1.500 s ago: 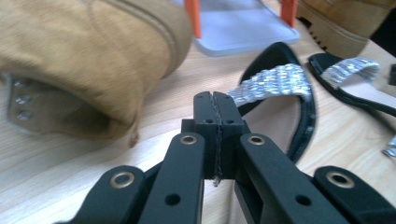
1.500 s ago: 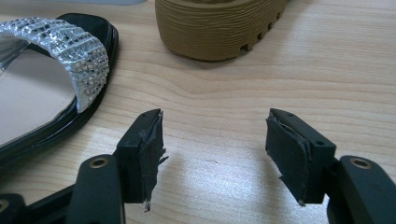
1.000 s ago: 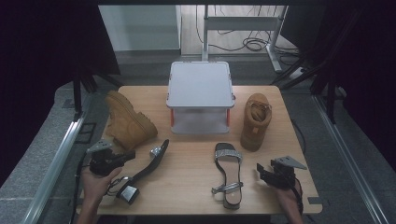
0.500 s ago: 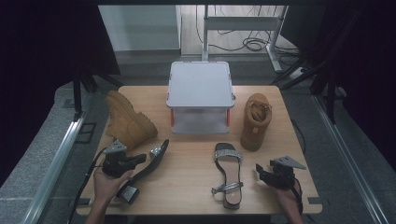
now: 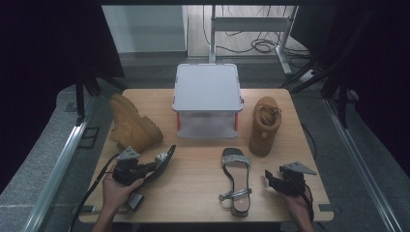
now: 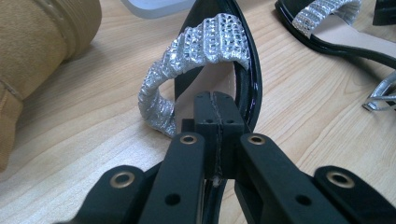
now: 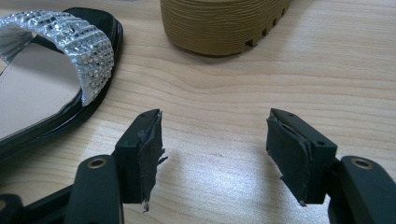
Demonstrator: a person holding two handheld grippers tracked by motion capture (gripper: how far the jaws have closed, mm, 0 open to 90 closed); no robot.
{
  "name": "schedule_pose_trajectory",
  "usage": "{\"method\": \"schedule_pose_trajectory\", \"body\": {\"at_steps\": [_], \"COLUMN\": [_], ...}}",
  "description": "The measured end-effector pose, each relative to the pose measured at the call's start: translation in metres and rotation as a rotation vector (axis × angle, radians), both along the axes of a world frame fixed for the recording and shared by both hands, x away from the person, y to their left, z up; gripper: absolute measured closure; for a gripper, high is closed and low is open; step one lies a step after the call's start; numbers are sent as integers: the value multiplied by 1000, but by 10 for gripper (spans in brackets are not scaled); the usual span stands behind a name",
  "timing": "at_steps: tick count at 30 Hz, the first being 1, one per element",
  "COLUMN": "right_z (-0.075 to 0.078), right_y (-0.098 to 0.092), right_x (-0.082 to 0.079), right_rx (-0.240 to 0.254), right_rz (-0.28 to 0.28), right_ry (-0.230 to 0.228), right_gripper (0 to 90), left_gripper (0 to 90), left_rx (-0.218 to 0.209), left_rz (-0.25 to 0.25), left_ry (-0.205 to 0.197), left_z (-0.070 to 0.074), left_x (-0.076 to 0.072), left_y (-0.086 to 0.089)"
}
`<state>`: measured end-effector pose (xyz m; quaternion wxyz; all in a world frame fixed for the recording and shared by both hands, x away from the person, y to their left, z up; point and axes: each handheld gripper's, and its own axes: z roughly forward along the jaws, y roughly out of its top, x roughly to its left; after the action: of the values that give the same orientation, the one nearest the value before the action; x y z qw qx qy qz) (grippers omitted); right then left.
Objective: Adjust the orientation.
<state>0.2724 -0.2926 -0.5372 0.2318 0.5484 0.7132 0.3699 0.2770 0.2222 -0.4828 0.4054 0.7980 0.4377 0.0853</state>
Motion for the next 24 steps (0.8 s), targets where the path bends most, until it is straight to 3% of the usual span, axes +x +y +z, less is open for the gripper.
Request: {"method": "schedule_pose_trajectory", "body": {"at_steps": [7,8,10,11,14,17,18,19,21,23,24], "right_z": [0,0,0,0,0,0,0,0,0,0,0], "right_y": [1,1,1,1,2,2,2,2,3,3,3], "right_x": [0,-1,-1,0,-1,-1,-1,-1,-1,-1,-2], "right_rx": [-5,-6,-5,-7,-7,-8,-8,-9,-10,-15,-15], "right_rz": [4,5,5,5,4,6,6,8,12,15,15], "right_ry": [7,9,9,9,10,12,12,11,10,9,11], "right_gripper": [364,364,364,364,363,363,363,362,361,359,359], "left_gripper": [899,899,899,898,896,853,848,843,833,831,833], "left_rx": [11,43,58,87,108,79,79,95,62,59,76], "left_rz": [-5,-7,-9,-12,-29,-102,-102,-138,-197,-212,-209], "left_ry": [29,19,18,17,27,71,71,88,137,145,137], "left_z": [-1,0,1,2,3,2,2,-1,-4,-4,-3], "left_x": [0,-2,-3,-5,-9,-14,-14,-17,-19,-20,-22], "left_y": [-4,-9,-13,-21,-33,-49,-49,-62,-72,-75,-78]}}
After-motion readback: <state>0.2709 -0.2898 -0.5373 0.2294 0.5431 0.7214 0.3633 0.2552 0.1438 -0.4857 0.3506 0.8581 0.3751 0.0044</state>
